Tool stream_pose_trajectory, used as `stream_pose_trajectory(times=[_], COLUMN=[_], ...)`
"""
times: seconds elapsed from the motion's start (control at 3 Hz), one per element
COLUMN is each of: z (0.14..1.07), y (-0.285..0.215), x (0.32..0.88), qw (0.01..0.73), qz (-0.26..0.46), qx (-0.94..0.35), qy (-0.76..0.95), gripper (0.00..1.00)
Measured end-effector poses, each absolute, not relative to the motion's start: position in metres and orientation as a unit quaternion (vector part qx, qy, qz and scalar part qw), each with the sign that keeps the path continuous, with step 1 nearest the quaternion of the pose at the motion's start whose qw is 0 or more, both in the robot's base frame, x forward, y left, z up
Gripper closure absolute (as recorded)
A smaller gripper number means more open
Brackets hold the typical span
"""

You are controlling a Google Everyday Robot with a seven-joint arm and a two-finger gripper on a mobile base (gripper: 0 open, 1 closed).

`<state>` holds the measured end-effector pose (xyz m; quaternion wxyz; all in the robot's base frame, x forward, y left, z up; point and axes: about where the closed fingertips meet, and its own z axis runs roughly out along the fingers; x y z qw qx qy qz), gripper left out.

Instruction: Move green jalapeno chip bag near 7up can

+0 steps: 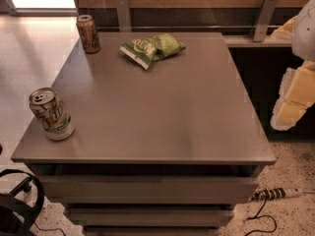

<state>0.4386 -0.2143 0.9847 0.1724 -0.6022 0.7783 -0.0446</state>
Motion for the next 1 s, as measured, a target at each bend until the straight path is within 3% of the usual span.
stream_pose_trajectory(times=[0.33,1.0], z=[0.989,0.986], y=[-0.211,-0.170], x=[0.448,0.534], qw=[0.178,0.193], qz=[-0.047,-0.052], qx=[-0.606,-0.629], qy=[0.774,0.751], gripper=[0.00,0.00])
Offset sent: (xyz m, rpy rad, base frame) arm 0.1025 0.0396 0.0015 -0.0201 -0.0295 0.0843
